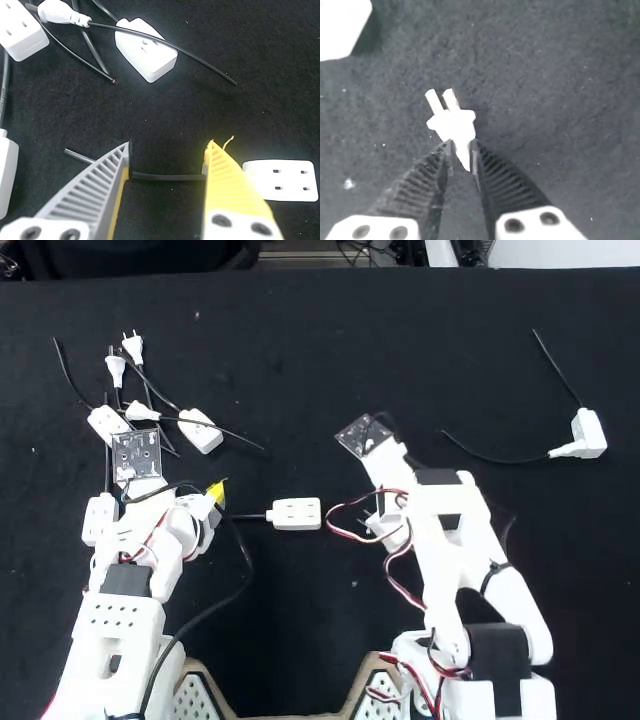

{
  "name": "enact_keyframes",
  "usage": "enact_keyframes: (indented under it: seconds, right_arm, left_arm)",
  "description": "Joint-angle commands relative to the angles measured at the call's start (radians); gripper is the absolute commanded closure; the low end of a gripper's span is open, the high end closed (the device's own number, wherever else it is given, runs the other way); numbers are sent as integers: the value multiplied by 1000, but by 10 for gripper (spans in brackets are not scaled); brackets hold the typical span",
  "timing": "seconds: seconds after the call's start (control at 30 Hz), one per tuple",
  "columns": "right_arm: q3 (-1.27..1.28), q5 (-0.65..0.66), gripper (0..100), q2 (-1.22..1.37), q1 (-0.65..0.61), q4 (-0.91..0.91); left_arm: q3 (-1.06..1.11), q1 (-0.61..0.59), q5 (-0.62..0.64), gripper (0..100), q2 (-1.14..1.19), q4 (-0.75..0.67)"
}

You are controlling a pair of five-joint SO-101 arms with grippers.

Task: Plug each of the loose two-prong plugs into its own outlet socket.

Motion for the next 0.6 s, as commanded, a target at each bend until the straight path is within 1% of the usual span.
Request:
enact_keyframes:
  seconds: [0.0, 0.3, 0.57]
  right_arm:
    - [-22, -15, 988, -39, -8, 11]
    - [-8, -15, 988, -35, -12, -29]
    - [68, -17, 982, -39, -110, -29]
  left_arm:
    - [-13, -1, 2, 758, -15, -8]
    - [-13, -1, 2, 758, -15, -8]
    - [-13, -1, 2, 758, -15, -8]
